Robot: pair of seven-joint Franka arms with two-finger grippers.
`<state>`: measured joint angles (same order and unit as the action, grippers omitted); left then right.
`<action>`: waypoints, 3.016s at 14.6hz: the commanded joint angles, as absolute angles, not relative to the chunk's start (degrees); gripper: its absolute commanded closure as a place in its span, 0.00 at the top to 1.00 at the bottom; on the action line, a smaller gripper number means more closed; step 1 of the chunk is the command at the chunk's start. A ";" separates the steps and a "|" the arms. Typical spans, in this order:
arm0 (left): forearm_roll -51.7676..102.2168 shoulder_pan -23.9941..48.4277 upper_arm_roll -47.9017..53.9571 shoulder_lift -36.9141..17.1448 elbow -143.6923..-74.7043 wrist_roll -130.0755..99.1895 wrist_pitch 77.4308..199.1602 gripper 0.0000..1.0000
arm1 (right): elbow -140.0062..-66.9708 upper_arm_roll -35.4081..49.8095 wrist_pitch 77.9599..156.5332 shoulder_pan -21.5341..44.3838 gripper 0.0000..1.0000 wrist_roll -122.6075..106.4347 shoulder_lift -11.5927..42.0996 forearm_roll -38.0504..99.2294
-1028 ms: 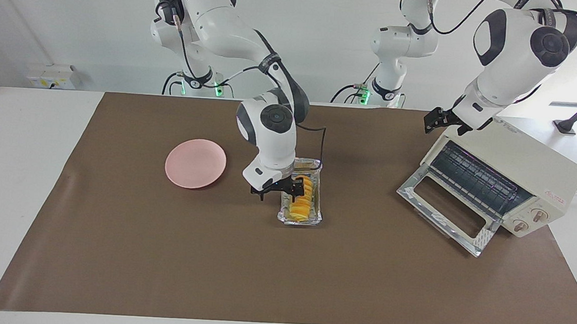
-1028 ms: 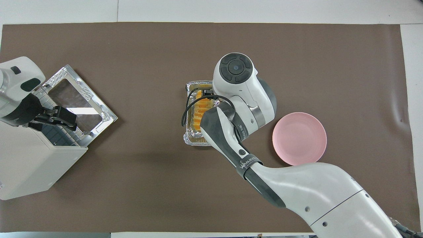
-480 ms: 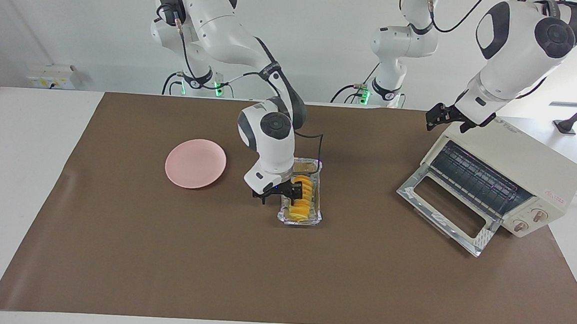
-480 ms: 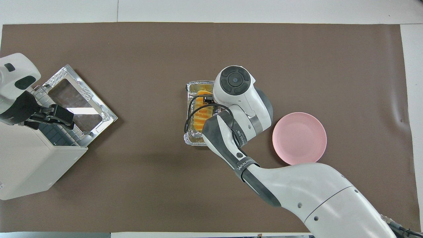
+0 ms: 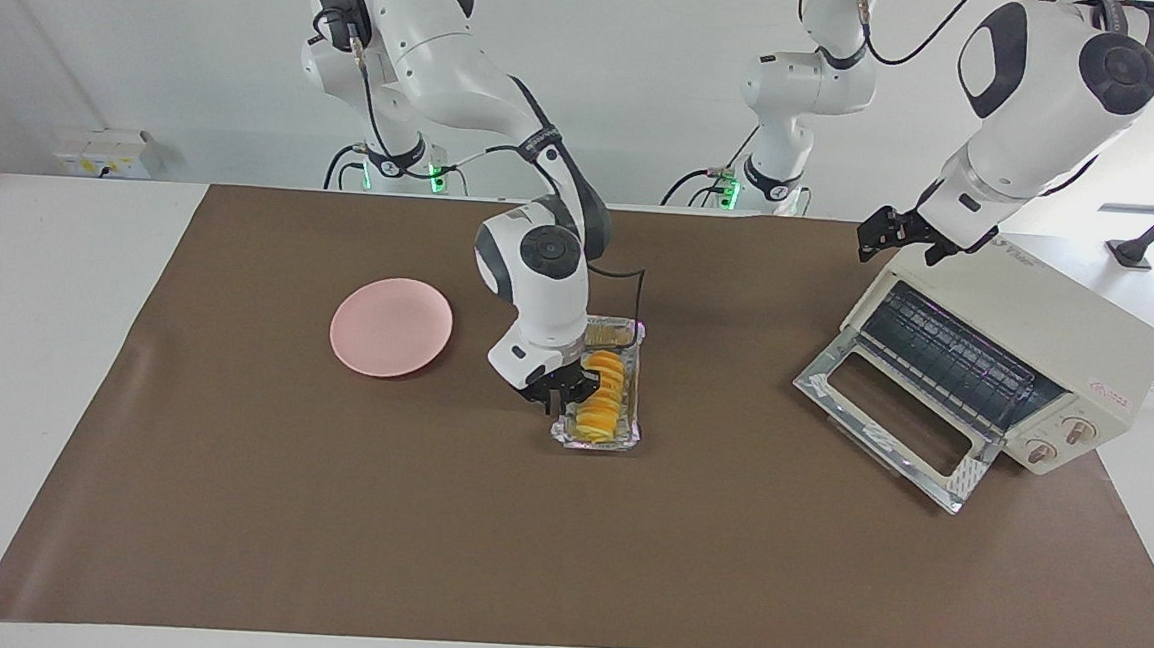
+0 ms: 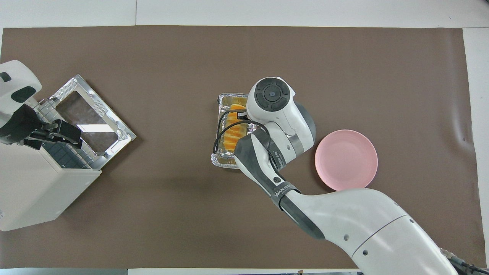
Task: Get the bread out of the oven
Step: 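Grasp the foil tray rim with the right gripper, then slide the foil tray farther from the robot with the right gripper, then grasp the orange bread slices in the tray with the right gripper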
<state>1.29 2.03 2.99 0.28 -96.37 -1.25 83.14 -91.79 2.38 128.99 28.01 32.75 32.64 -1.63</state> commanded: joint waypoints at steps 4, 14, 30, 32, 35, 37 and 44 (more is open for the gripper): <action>0.26 2.11 2.90 1.23 -96.59 -1.67 82.79 1.00 | -88.96 2.64 127.19 26.55 0.00 32.26 32.08 -2.73; 0.26 2.11 2.90 1.23 -96.68 -1.67 82.79 1.00 | -70.49 2.72 113.11 9.16 0.00 12.08 39.46 1.75; 0.26 2.11 2.90 1.23 -96.59 -1.67 82.79 1.00 | -60.73 2.37 113.29 -0.35 0.64 -8.09 47.74 1.14; 0.26 2.11 2.90 1.23 -96.59 -1.67 82.79 1.00 | -64.14 2.37 112.07 -0.27 1.00 -9.05 44.49 0.18; 0.26 2.11 2.90 1.23 -96.59 -1.67 82.79 1.00 | -64.42 2.29 110.48 0.35 1.00 -9.14 43.51 -0.26; 0.26 2.11 2.90 1.23 -96.59 -1.67 82.79 1.00 | -64.60 2.20 110.92 1.84 1.00 -8.18 43.51 -0.87; 0.26 2.11 2.90 1.23 -96.59 -1.67 82.79 1.00 | -71.01 2.11 119.70 4.30 0.95 -3.69 42.80 -2.90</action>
<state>1.29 2.02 2.99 0.29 -96.37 -1.29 83.14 -66.77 1.90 116.79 4.06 -5.37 44.84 -1.64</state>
